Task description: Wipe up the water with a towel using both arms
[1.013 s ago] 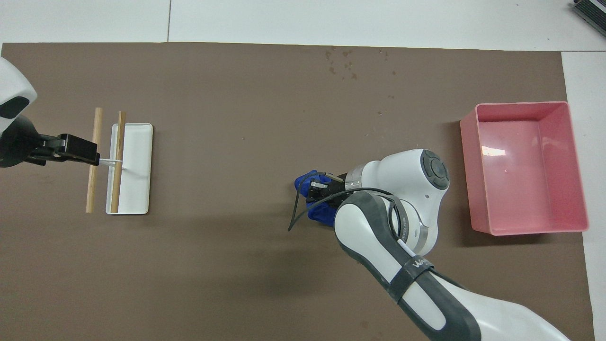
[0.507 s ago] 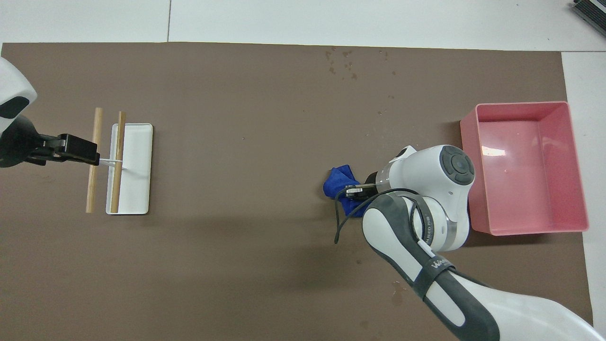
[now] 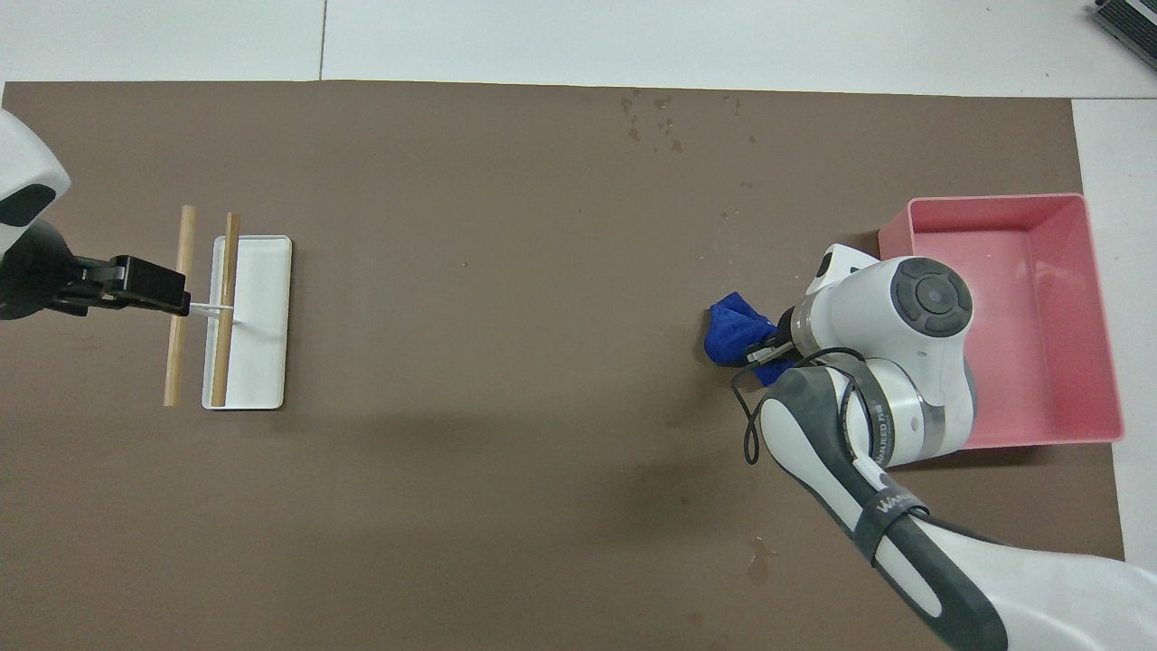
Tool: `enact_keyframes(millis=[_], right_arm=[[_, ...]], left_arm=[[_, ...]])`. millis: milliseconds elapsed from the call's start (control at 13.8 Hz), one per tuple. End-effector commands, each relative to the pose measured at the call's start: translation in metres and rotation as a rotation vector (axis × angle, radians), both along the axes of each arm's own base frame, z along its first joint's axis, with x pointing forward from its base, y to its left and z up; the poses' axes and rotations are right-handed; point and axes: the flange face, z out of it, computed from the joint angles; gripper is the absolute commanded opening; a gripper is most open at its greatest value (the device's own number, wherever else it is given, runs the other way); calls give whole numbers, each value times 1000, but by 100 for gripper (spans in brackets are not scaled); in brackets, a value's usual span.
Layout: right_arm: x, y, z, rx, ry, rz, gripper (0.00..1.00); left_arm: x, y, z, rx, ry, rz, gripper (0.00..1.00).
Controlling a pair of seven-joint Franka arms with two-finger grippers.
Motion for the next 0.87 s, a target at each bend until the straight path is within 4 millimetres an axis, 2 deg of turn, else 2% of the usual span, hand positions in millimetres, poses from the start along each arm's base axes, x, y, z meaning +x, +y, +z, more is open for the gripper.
enact_keyframes(millis=[0,217,362,434,579,796], right_arm=[[-5,-18,-19,-85,-4,97,0],[-5,-30,-20,-106,1,117,0],[-13,-24,-25,-89,29,2,0],[-19,-12,-27,-55,47,-86,0],[-29,29,-24,64,96,-260,0],[-33,53,-20,195,162,-478,0]], left_arm=[[-6,3,0,14,6,-4,100],[-6,3,0,14,6,-4,100],[-6,3,0,14,6,-4,100],[-6,3,0,14,6,-4,100],[-6,3,0,14,6,-4,100],[-6,3,0,14,6,-4,100]])
